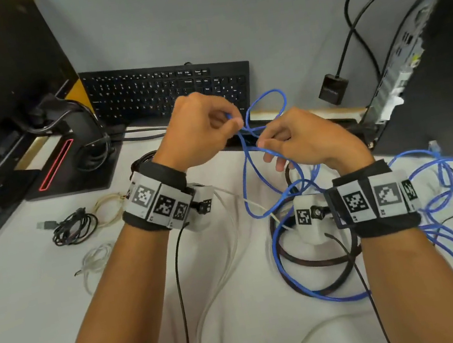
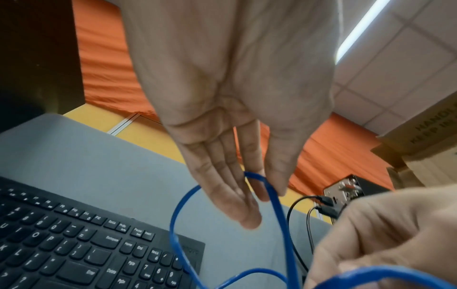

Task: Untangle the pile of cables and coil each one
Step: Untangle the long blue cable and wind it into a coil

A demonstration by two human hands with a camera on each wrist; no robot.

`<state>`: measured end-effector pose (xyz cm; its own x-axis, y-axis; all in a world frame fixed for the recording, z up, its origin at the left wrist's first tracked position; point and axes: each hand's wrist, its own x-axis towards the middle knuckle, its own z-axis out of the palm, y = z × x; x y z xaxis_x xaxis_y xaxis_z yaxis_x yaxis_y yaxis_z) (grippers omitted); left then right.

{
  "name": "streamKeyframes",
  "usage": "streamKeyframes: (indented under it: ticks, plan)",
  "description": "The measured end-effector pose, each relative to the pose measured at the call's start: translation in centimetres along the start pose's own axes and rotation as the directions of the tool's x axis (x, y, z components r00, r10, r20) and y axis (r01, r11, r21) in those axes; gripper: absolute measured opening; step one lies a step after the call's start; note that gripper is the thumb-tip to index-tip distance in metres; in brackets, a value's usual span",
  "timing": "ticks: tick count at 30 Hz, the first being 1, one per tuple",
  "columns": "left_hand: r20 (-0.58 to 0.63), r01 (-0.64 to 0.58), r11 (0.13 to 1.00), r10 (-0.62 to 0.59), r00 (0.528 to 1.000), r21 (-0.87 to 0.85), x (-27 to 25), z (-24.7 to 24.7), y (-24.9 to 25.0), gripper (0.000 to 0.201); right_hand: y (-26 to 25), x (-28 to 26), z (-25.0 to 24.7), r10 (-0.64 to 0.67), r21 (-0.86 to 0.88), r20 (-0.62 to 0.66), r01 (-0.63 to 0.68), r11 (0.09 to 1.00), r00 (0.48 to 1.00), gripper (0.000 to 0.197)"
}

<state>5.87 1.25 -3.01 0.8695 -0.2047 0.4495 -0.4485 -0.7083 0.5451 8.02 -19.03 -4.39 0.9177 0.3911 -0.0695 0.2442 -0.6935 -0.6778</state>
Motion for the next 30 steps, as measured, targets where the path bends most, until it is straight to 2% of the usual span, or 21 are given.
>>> streamKeyframes:
  ticks: [1,3,5,6,7,9,11,13,15,17,19,21,23,27,30]
  plan:
    - [-0.038,0.007,0.999,-0.008,0.999,-0.036,0.0,-0.3,0.0,0.006,0.2,0.0,-0.2,0.010,-0.002,-0.039,-0.010,1.000,0.999,0.012]
    - [-0.044,0.026,0.998,-0.028,0.999,-0.062,0.0,-0.8,-0.2,0.006,1.0,-0.1,-1.0,0.048,-0.023,-0.194,-0.054,0.998,0.980,0.012]
    - [-0.002,0.028,0.999,-0.028,1.000,-0.037,-0.2,-1.2,-0.3,0.006,1.8,-0.3,-1.8,0.112,-0.074,-0.357,-0.148,0.986,0.927,0.021]
    - [0.012,0.030,0.999,-0.029,0.999,-0.023,-0.2,-1.3,-0.4,0.005,2.2,-0.4,-2.1,0.151,-0.103,-0.399,-0.208,0.973,0.904,0.025]
    - [0.022,0.032,0.999,-0.032,0.999,-0.013,-0.2,-1.3,-0.4,0.004,2.5,-0.5,-2.3,0.198,-0.128,-0.400,-0.268,0.955,0.895,0.030]
    - [0.049,0.041,0.999,-0.042,0.998,0.016,-0.2,-1.1,-0.4,0.005,3.0,-0.6,-2.5,0.302,-0.141,-0.301,-0.356,0.924,0.904,0.034]
    - [0.113,0.054,0.997,-0.059,0.992,0.049,-0.2,-0.8,-0.4,0.007,3.1,-0.7,-2.5,0.356,-0.096,-0.215,-0.382,0.919,0.910,0.027]
    - [0.170,0.044,0.996,-0.057,0.984,0.084,-0.2,-0.6,-0.4,0.008,3.0,-0.8,-2.6,0.336,-0.086,-0.249,-0.367,0.926,0.908,0.021]
    - [0.199,0.024,0.995,-0.043,0.979,0.099,-0.2,-0.6,-0.3,0.007,2.9,-0.9,-2.5,0.322,-0.076,-0.288,-0.357,0.931,0.902,0.024]
    - [0.209,0.015,0.996,-0.032,0.977,0.083,-0.2,-0.7,-0.3,0.006,2.8,-1.0,-2.6,0.329,0.048,-0.323,-0.332,0.942,0.887,0.034]
    - [0.203,0.000,0.998,-0.014,0.979,0.069,-0.1,-0.7,-0.2,0.006,2.4,-1.5,-3.2,0.299,0.163,-0.415,-0.253,0.954,0.860,0.036]
    - [0.221,-0.003,0.998,-0.012,0.975,0.069,-0.1,-0.6,-0.2,0.005,1.6,-2.4,-4.5,0.209,0.132,-0.509,-0.164,0.978,0.835,0.027]
    - [0.277,-0.009,0.998,-0.009,0.961,0.063,-0.2,-0.4,-0.1,0.006,0.2,-3.6,-6.2,0.128,0.052,-0.539,-0.118,0.992,0.833,0.016]
    - [0.376,-0.046,0.998,0.024,0.926,0.050,-0.3,-0.1,0.4,0.011,-2.3,-5.9,-8.9,0.064,-0.056,-0.494,-0.105,0.993,0.867,0.006]
    - [0.435,-0.053,0.994,0.006,0.900,0.096,-0.4,0.3,0.6,0.031,-2.8,-5.4,-9.2,0.052,-0.112,-0.465,-0.116,0.987,0.884,0.007]
